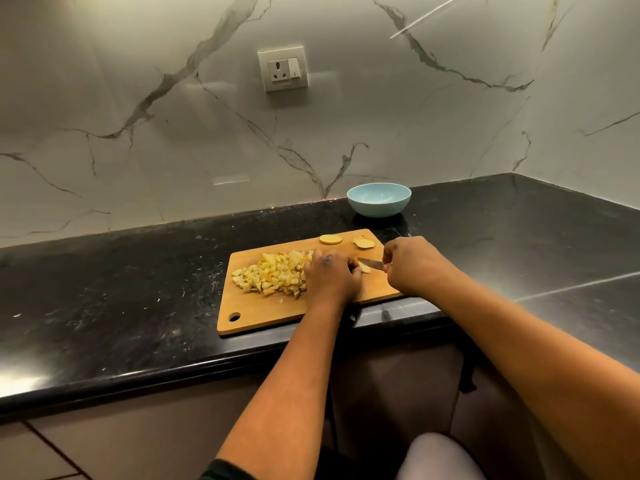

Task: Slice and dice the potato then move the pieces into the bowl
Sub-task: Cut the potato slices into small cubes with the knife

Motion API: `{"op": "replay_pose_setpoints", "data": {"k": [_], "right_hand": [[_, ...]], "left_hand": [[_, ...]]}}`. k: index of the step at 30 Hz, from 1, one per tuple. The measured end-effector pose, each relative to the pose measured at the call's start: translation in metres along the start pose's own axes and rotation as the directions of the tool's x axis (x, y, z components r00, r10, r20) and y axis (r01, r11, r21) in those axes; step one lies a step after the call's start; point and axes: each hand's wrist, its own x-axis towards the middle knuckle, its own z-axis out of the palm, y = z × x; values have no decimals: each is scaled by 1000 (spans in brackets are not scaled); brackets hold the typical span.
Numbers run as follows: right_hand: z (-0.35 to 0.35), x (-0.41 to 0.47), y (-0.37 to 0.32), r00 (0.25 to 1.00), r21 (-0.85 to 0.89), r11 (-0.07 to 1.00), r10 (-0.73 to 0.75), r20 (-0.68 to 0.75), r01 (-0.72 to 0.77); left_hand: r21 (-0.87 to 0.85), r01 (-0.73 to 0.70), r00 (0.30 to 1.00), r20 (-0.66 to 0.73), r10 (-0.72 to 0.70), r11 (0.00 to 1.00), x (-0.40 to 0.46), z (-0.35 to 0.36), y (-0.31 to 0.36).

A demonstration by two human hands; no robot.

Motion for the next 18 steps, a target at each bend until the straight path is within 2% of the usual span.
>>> {"op": "replay_pose_setpoints", "data": {"k": [6,15,18], "right_hand": [[7,-10,-18,999,-116,993,-12,32,16],[-44,-28,-9,990,-155,986,-38,137,59],[-50,-23,-1,994,-124,991,-31,105,44]], "left_hand": [[27,7,1000,5,-7,1000,1,0,1],[4,1,1000,-27,-1,1000,0,4,0],[-13,10,999,-41,-11,1000,1,5,3]]}}
